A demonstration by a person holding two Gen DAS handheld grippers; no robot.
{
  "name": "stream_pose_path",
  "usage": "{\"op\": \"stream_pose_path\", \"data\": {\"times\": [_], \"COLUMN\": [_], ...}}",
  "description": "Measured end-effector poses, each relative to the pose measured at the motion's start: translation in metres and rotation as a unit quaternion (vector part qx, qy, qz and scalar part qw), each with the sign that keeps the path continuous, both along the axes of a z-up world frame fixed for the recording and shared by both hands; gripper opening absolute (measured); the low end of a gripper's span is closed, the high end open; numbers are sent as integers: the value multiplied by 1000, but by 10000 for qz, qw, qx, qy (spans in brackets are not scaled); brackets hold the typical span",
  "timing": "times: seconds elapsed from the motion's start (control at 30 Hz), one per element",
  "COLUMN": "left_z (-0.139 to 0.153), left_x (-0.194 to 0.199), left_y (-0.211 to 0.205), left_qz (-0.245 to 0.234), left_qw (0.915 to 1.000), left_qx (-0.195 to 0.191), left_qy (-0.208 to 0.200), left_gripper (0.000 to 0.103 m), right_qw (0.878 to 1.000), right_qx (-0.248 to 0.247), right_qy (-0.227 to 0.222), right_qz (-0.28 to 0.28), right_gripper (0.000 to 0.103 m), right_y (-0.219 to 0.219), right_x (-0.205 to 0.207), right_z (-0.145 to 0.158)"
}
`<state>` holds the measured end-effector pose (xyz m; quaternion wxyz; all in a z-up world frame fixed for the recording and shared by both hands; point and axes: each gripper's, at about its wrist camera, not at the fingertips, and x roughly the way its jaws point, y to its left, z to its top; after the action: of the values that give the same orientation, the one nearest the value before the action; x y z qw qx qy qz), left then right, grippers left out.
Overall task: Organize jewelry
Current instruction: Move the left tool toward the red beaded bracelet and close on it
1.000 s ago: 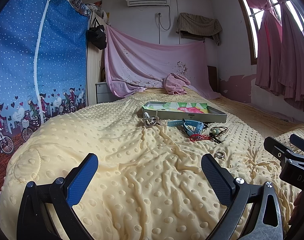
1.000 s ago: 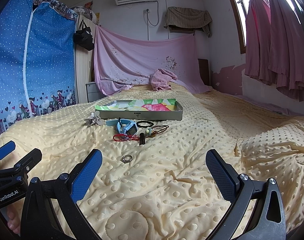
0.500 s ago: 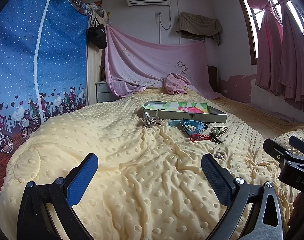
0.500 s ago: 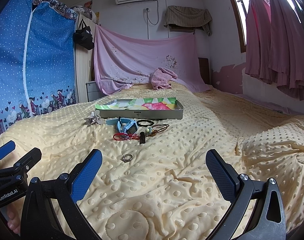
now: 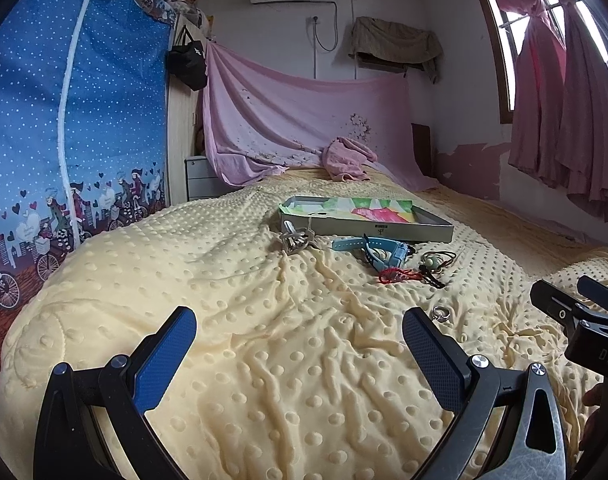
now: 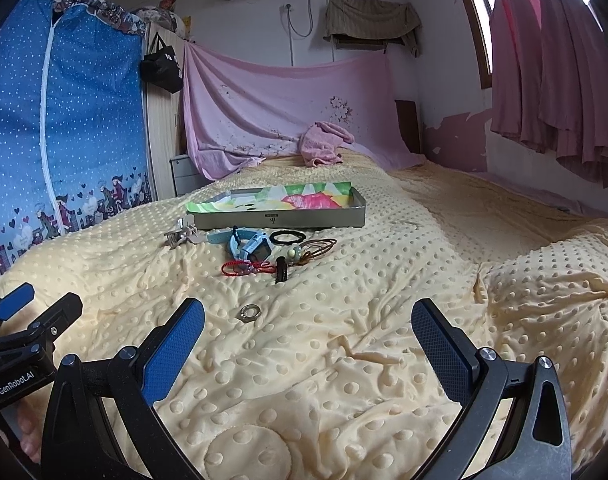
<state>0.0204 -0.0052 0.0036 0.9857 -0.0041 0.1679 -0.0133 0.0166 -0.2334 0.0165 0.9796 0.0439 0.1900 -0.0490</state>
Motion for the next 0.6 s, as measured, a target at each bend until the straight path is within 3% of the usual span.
{"op": "stream_pose_path", "data": {"times": [0.6], "left_z": [2], "left_x": [61], "left_y": [-9], "left_qz": [-389], "left_qw": [9975], "left_qx": [-220], "left_qy": [540], "left_gripper": [103], "right_qw": [9977], "right_qx": [43], "right_qy": [647], "right_qz": [183], "right_gripper": [102], "right_y": [-19], "right_x": [52], "right_z": [-5]}}
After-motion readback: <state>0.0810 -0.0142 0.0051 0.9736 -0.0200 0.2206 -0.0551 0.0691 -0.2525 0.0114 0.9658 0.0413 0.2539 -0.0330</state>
